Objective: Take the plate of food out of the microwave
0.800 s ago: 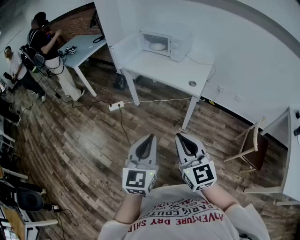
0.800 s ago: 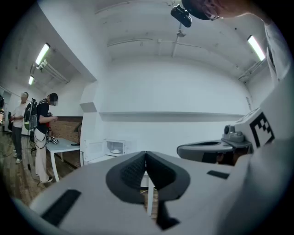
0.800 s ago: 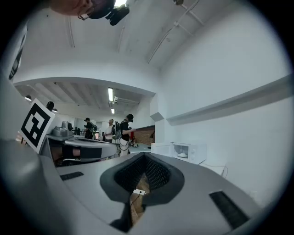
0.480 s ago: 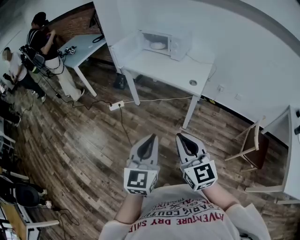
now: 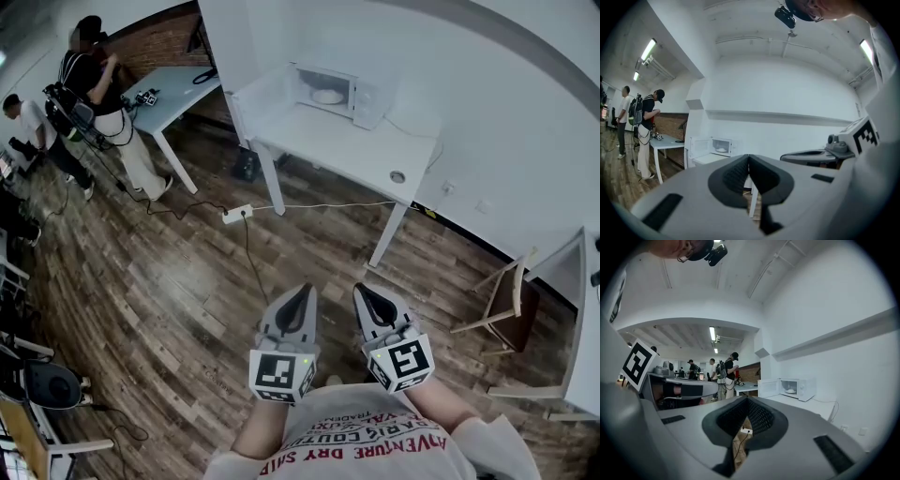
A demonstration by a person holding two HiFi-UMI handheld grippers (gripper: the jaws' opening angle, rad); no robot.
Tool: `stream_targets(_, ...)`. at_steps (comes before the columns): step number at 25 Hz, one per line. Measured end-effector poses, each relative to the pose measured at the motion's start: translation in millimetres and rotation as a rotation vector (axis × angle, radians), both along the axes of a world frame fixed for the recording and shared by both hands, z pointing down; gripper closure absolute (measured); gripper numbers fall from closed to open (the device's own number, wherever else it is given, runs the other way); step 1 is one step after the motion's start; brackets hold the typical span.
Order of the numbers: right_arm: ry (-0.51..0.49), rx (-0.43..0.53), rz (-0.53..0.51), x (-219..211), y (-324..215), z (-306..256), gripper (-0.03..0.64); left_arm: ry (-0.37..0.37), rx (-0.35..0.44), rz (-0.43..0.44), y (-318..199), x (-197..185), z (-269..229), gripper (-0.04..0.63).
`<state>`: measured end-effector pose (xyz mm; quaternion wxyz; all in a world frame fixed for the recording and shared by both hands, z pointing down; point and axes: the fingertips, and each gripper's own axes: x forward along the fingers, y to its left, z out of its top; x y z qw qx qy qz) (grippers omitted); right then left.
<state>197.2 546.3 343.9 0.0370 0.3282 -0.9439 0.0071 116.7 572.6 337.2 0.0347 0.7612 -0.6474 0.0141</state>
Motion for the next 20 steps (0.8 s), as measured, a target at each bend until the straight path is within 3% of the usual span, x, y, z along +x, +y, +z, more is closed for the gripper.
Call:
stream_targets(8,0.024,-0.094,0.009,-3.7,-42.3,32.0,0.606,0.069,-0.079,0.005,-31.9,-9.7,29.6,0.589)
stream_targets(14,0.015,-0.116,-0.045,-31.6,-100.3,38.6,0.606,0.053,-0.094,-0.022,-90.1,-28.3,33.4,0.589)
stream_targets(20,-0.004,-0.092,-0.072,-59.4,-191.0,22.6,0.606,0.019,-0.074,-0.040,-180.3,-54.7,16.3,0.589)
